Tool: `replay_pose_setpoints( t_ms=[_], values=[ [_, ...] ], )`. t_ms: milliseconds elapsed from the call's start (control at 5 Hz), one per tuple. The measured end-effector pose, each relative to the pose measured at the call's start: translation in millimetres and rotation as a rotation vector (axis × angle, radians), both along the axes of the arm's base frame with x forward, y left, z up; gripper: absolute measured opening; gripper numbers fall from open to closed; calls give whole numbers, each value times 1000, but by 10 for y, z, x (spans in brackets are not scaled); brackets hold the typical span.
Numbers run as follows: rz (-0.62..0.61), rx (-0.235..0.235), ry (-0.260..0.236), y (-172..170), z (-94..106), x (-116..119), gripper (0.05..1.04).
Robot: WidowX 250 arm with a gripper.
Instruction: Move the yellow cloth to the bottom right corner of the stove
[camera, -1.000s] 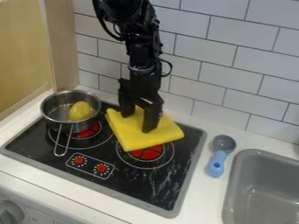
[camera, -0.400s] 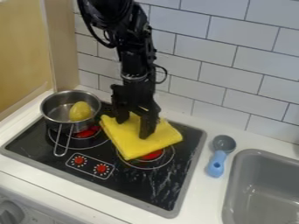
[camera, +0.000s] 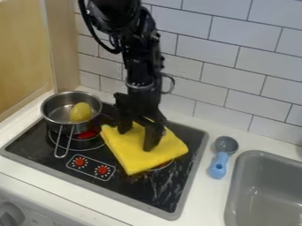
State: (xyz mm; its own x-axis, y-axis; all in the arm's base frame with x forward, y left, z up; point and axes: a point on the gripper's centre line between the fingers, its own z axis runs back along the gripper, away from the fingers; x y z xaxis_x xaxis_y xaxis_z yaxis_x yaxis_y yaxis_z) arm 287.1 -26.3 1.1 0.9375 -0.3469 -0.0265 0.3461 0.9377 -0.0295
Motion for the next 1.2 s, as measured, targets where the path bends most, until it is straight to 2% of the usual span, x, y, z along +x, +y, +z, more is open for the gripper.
replay_pose_setpoints(
  t_ms=[800, 1200],
  values=[
    [-95, 5, 39, -485, -21, -316, 999],
    [-93, 17, 78, -544, -3, -437, 999]
  ],
)
